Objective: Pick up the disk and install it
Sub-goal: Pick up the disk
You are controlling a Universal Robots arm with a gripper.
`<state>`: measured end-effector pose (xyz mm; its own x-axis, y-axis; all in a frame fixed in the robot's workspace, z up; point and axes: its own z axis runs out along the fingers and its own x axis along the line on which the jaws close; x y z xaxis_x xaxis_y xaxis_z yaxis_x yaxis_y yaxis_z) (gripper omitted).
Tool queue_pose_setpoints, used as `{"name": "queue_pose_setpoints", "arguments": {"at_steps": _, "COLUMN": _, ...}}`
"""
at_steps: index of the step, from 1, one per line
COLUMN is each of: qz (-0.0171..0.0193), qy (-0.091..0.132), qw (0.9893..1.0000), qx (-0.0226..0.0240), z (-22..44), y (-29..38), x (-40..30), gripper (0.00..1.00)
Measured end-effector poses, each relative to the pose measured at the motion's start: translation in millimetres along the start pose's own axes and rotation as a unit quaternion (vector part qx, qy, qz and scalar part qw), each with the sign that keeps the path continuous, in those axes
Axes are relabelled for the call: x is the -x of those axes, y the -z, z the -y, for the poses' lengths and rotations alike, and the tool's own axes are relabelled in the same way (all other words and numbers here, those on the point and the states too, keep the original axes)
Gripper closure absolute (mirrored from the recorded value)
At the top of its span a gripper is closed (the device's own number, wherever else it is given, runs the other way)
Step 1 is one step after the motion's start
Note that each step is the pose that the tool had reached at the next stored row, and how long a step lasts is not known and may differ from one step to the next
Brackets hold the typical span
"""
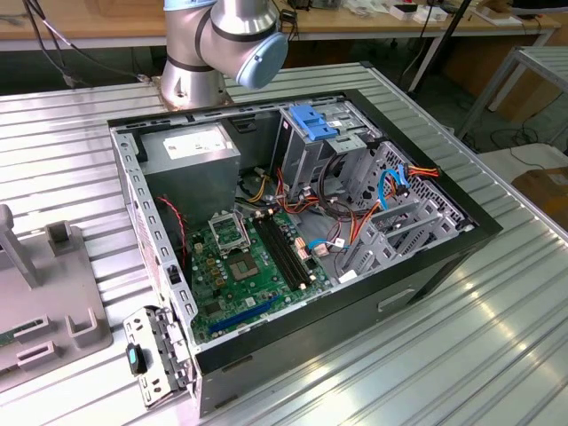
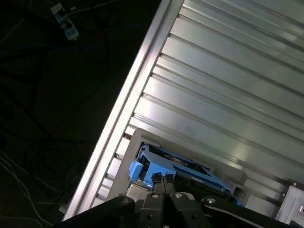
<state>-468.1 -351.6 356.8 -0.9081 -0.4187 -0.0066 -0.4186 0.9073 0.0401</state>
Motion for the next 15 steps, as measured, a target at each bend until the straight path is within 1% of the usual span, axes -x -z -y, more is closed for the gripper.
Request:
{"name": "queue_pose_setpoints", "arguments": {"at_steps": 2, "qz": -0.0006, "qy": 0.015, "qw": 0.9999, "qx": 0.0001, "z": -0.1, "y": 0.0, "x": 0.0, "gripper": 0.89}}
{"name": "queue_pose_setpoints", "arguments": {"at_steps": 3, "qz": -0.0012, "qy": 0.031, "qw": 0.9995, "qx": 0.0002, "z": -0.2, "y": 0.0, "x": 0.1, "gripper": 0.89}}
{"name": "queue_pose_setpoints", "arguments": {"at_steps": 4, "qz": -0.0016, "qy": 0.041, "qw": 0.9991, "qx": 0.0002, "z": -0.3, "y": 0.0, "x": 0.1, "gripper": 0.89}}
{"name": "queue_pose_setpoints", "arguments": {"at_steps": 6, "qz": -0.0021, "qy": 0.056, "qw": 0.9984, "qx": 0.0003, "z": -0.4, "y": 0.0, "x": 0.2, "gripper": 0.89}}
{"name": "queue_pose_setpoints", "arguments": {"at_steps": 7, "qz": -0.0029, "qy": 0.073, "qw": 0.9973, "qx": 0.0005, "z": -0.4, "y": 0.0, "x": 0.2, "gripper": 0.89}}
{"name": "queue_pose_setpoints", "arguments": {"at_steps": 8, "qz": -0.0032, "qy": 0.084, "qw": 0.9964, "qx": 0.0005, "z": -0.5, "y": -0.1, "x": 0.2, "gripper": 0.89}}
{"name": "queue_pose_setpoints", "arguments": {"at_steps": 10, "qz": -0.0038, "qy": 0.099, "qw": 0.9951, "qx": 0.0006, "z": -0.6, "y": 0.0, "x": 0.3, "gripper": 0.89}}
{"name": "queue_pose_setpoints", "arguments": {"at_steps": 11, "qz": -0.0044, "qy": 0.112, "qw": 0.9937, "qx": 0.0007, "z": -0.7, "y": 0.0, "x": 0.3, "gripper": 0.89}}
{"name": "queue_pose_setpoints", "arguments": {"at_steps": 13, "qz": -0.0054, "qy": 0.142, "qw": 0.9899, "qx": 0.0008, "z": -1.0, "y": -0.1, "x": 0.4, "gripper": 0.89}}
{"name": "queue_pose_setpoints", "arguments": {"at_steps": 14, "qz": -0.0058, "qy": 0.150, "qw": 0.9887, "qx": 0.0009, "z": -1.0, "y": -0.1, "x": 0.4, "gripper": 0.89}}
{"name": "queue_pose_setpoints", "arguments": {"at_steps": 15, "qz": -0.0061, "qy": 0.159, "qw": 0.9873, "qx": 0.0010, "z": -1.0, "y": -0.1, "x": 0.5, "gripper": 0.89}}
